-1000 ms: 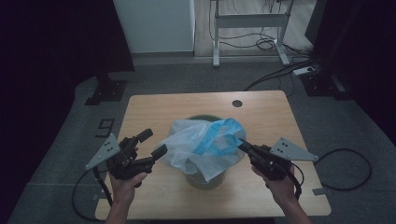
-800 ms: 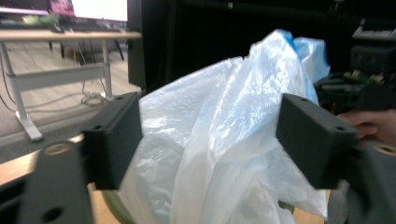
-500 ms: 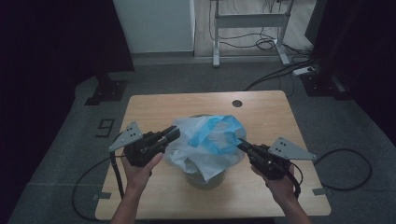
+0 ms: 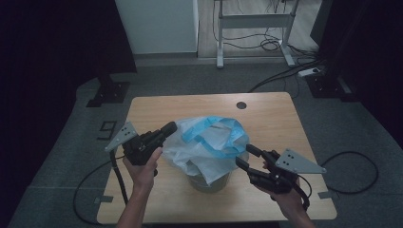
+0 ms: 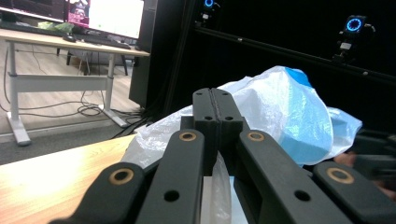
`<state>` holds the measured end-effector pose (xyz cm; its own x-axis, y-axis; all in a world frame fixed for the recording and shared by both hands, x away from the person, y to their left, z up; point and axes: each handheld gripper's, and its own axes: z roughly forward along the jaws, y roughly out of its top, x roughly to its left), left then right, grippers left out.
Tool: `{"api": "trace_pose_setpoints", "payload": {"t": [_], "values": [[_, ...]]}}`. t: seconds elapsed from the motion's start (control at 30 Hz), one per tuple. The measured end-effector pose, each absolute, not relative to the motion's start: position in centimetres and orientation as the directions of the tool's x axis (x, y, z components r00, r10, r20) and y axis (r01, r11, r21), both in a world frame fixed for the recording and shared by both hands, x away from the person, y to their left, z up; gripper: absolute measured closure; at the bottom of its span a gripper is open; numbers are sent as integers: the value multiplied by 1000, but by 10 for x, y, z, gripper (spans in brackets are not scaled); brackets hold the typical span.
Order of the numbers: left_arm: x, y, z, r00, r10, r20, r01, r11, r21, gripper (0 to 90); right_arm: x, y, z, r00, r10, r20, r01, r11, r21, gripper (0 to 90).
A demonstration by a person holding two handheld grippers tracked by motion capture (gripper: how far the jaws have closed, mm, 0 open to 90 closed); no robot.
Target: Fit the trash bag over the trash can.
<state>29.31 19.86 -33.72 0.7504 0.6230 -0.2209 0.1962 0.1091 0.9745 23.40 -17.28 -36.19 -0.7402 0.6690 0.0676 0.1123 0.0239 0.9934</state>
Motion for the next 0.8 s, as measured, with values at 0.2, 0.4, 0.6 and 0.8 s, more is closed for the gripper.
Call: {"api": "trace_pose_setpoints", "payload": {"t": [0.2,0.4,0.6,0.8], "values": [[292,192,-338,748,631,-207,197,87,977,900,239,-155,-342,-731,682,36,87,41,995,389],[296,194,-340,729,654,-200,190,88,978,900,267,-146,-339,-701,711,53,123,48,991,855],[313,206,-348,696,671,-254,204,155,967,900,285,-166,-351,-662,747,67,129,25,991,889],[330,209,-346,671,688,-276,190,200,961,900,302,-184,-345,-613,789,41,111,34,993,889]]}}
